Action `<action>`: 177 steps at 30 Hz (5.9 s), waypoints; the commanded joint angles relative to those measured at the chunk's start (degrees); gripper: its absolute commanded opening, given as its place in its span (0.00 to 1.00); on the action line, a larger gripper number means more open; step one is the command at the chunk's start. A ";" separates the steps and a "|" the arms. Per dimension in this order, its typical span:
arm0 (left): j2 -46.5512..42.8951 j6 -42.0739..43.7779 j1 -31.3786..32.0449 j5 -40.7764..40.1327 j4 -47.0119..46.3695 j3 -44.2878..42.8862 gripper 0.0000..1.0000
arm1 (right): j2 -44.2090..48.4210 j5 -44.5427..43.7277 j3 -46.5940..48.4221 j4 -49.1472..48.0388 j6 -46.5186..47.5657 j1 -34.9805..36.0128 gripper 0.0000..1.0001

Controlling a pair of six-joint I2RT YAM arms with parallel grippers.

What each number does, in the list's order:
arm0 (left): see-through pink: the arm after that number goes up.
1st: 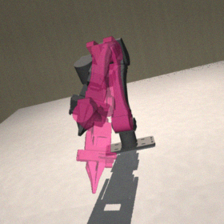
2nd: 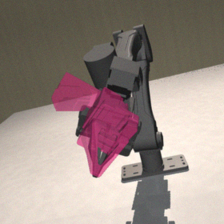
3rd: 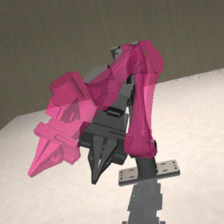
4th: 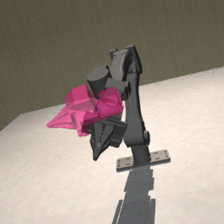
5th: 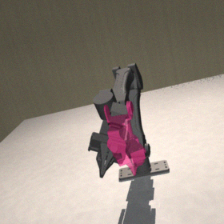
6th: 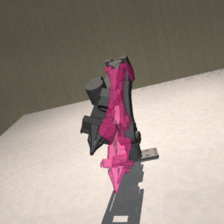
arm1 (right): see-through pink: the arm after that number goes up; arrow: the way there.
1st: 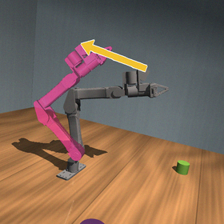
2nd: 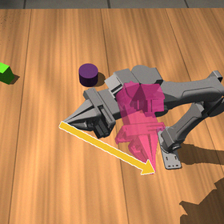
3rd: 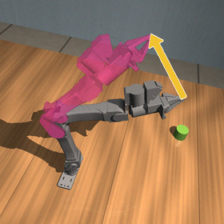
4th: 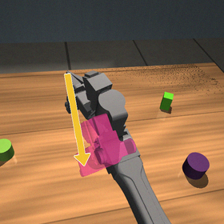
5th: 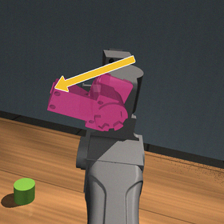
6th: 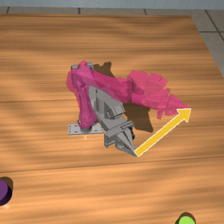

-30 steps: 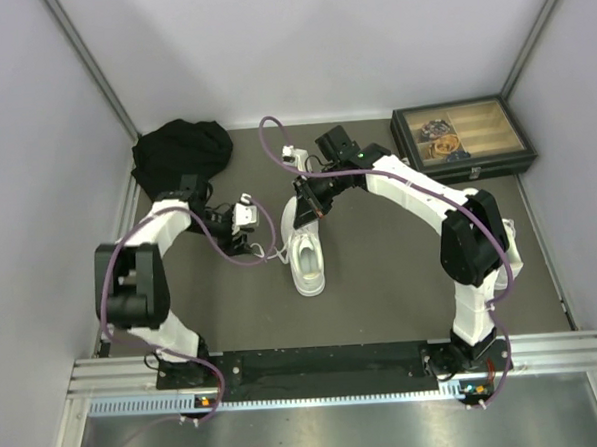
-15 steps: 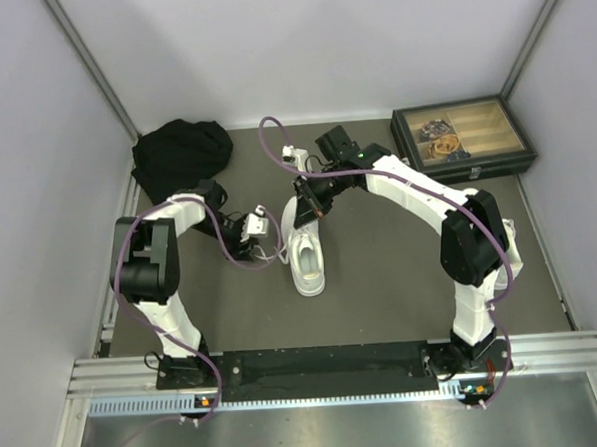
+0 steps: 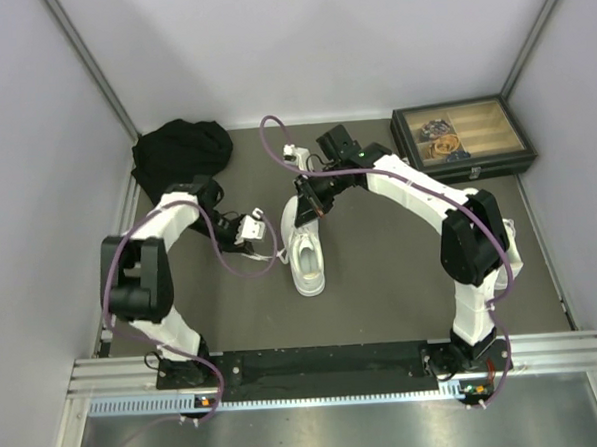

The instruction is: Tie the shoes

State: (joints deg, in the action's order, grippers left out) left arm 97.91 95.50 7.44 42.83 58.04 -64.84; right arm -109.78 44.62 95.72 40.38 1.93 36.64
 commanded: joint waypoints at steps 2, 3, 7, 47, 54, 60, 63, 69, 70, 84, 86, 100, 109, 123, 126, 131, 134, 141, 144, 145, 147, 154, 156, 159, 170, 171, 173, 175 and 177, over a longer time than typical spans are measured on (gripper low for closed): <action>-12.81 4.08 3.53 9.98 15.51 -3.28 0.00 | 1.76 0.29 2.10 -0.56 1.14 -0.78 0.00; -15.35 2.16 4.76 10.52 15.61 -3.19 0.00 | 1.67 0.38 2.10 -0.65 1.32 -0.78 0.00; -20.82 -9.60 12.05 14.90 9.40 -3.45 0.00 | 1.58 0.56 3.15 -0.57 2.54 -0.87 0.00; -43.77 -94.35 6.19 -2.14 -53.20 23.78 0.52 | 0.18 6.09 3.59 -3.81 4.40 2.64 0.00; -41.22 -99.37 5.57 7.44 -66.10 30.03 0.46 | 1.93 5.39 1.40 -5.75 2.64 2.82 0.00; -34.55 -99.99 5.65 10.96 -71.83 29.07 0.47 | 2.81 6.70 1.05 -5.75 2.20 2.82 0.00; -32.17 -99.90 5.74 10.78 -74.56 28.37 0.47 | 3.17 6.71 0.69 -5.75 2.46 2.82 0.00; -28.65 -99.29 6.53 11.84 -76.67 26.61 0.41 | 3.61 6.62 0.08 -5.14 3.43 2.73 0.00; -28.30 -99.20 6.71 12.10 -76.76 26.17 0.40 | 3.78 6.62 -0.01 -5.05 3.43 2.73 0.00; -23.65 -94.46 8.73 9.82 -76.15 24.06 0.32 | 4.75 6.97 -0.89 -5.67 3.51 1.50 0.00; -22.15 -94.45 8.82 9.99 -76.58 22.74 0.31 | 4.66 7.06 -0.89 -5.58 3.60 1.33 0.00; -28.38 -90.32 8.82 16.67 -66.75 20.54 0.00 | 3.78 6.88 -0.71 -5.49 3.78 0.27 0.00; -33.83 -91.19 8.03 14.22 -62.53 22.21 0.00 | 2.11 7.41 0.43 -7.42 1.85 0.71 0.00; -42.62 -100.07 3.90 -1.07 -64.20 27.84 0.18 | -1.66 4.51 0.78 -10.41 0.70 5.19 0.00; -43.50 -102.09 2.84 -4.50 -62.45 28.28 0.27 | -3.51 3.72 1.22 -10.06 0.96 6.51 0.00; -45.08 -102.27 2.05 -6.00 -59.89 29.06 0.36 | -6.06 1.00 1.92 -7.34 3.69 8.09 0.02; -45.70 -102.10 1.96 -5.92 -58.92 29.50 0.39 | -6.15 -0.32 2.01 -6.28 4.48 8.27 0.08; -45.62 -102.53 1.87 -4.25 -58.92 30.47 0.51 | -2.12 -2.26 8.24 -0.75 8.69 8.27 0.40; -45.00 -102.89 1.87 -3.63 -59.97 30.65 0.52 | 1.04 -2.43 9.13 1.19 10.01 8.18 0.46; -44.65 -102.89 1.87 -3.54 -60.32 30.65 0.52 | 1.93 -2.52 9.13 2.58 10.45 8.18 0.47; -44.47 -102.45 1.87 -3.19 -60.76 30.56 0.52 | 5.34 -2.52 7.21 3.56 11.94 7.83 0.47; -40.80 -91.74 1.87 7.26 -59.98 31.35 0.50 | 14.23 -2.52 -7.91 1.02 12.39 2.30 0.44; -39.03 -90.15 1.87 7.01 -58.40 31.09 0.50 | 14.15 -3.13 -8.71 0.93 12.57 1.77 0.41; -35.34 -93.47 1.87 4.55 -59.79 30.74 0.50 | 13.01 -3.58 -8.01 0.14 11.87 1.59 0.38; -20.13 -93.22 2.05 10.33 -67.87 23.53 0.51 | 6.33 -6.21 -7.13 -3.64 9.40 1.59 0.37; -18.99 -93.13 2.05 11.22 -68.32 23.01 0.52 | 5.55 -6.30 -7.04 -3.73 9.32 1.59 0.37; -17.67 -92.70 2.22 13.94 -68.24 22.30 0.53 | 4.84 -6.21 -6.60 -3.56 9.14 1.24 0.37; -16.00 -91.82 2.40 15.87 -67.45 20.98 0.54 | 4.40 -6.21 -6.51 -3.64 8.79 0.89 0.37; -14.77 -91.11 2.49 17.28 -67.27 20.37 0.54 | 4.22 -6.04 -6.51 -3.64 8.44 0.54 0.37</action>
State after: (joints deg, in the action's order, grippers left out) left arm 81.34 1.87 9.58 53.69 -6.42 -41.25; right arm -105.71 38.17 87.35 38.59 11.20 37.89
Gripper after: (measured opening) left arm 0.540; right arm 0.371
